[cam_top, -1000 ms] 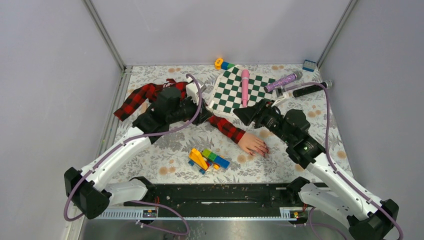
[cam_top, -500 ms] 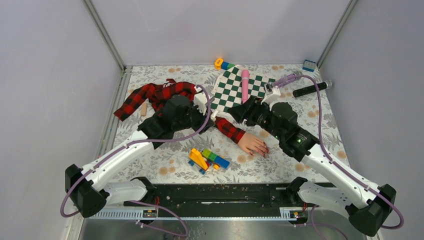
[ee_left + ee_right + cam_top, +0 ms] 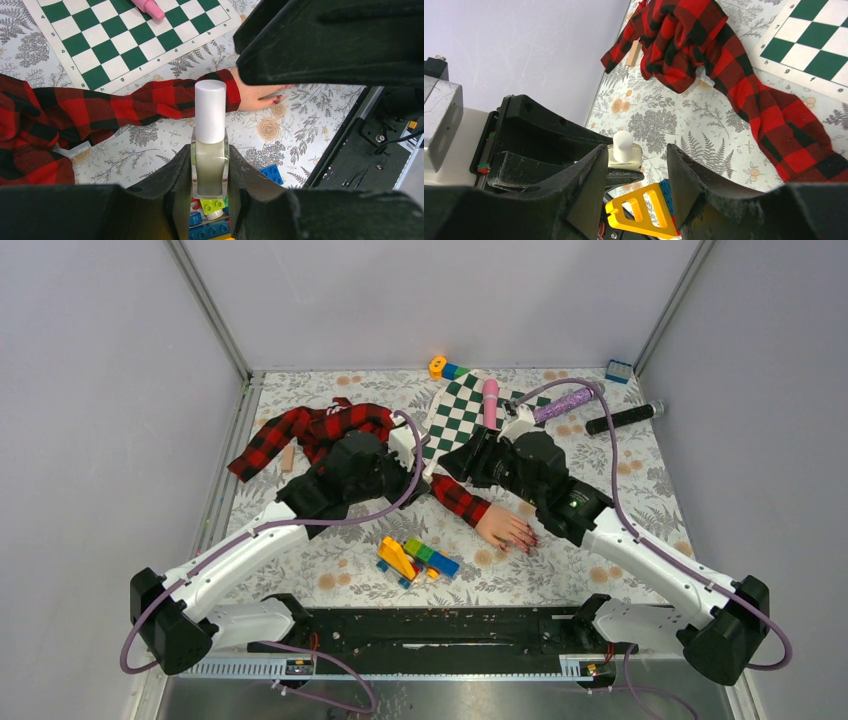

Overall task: Paint the nails
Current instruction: Unscrew the nail polish bottle.

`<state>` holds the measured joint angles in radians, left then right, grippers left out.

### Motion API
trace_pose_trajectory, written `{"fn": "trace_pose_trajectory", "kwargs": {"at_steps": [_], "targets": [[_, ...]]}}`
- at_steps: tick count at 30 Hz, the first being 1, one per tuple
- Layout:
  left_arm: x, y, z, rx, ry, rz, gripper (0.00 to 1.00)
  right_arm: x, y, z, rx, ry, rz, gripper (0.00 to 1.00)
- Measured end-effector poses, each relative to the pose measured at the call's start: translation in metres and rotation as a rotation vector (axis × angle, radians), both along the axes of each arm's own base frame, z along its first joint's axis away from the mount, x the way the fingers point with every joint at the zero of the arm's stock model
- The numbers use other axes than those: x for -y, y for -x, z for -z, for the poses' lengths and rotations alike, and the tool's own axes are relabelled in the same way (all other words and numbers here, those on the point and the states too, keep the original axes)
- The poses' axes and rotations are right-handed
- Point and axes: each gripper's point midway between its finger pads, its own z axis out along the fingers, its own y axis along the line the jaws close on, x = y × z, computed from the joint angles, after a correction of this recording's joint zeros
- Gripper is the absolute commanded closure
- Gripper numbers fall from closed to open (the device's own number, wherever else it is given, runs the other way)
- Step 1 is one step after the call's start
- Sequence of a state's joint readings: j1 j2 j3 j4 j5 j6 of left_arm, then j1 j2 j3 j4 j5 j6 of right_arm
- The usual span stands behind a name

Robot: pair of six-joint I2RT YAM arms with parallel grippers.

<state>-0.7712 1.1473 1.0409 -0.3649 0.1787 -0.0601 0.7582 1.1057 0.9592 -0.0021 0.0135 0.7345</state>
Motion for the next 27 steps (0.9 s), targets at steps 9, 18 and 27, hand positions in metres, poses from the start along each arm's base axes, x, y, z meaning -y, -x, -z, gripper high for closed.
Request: {"fn": "trace_pose_trajectory", "kwargs": {"at_steps": [9, 18, 27], "targets": [[0.0, 0.0, 0.0, 0.0, 0.001, 0.002, 1.0, -0.02, 0.001, 0.011, -0.07, -0.022, -0.055, 0.55], [0.001, 0.001, 0.0, -0.002, 0.002, 0.006, 1.0, -0.033, 0.003, 0.008, -0.099, -0.052, -0.097, 0.67], [0.001, 0.001, 0.0, -0.001, 0.001, 0.004, 1.0, -0.036, 0.0, 0.013, -0.112, -0.049, -0.096, 1.0]]}}
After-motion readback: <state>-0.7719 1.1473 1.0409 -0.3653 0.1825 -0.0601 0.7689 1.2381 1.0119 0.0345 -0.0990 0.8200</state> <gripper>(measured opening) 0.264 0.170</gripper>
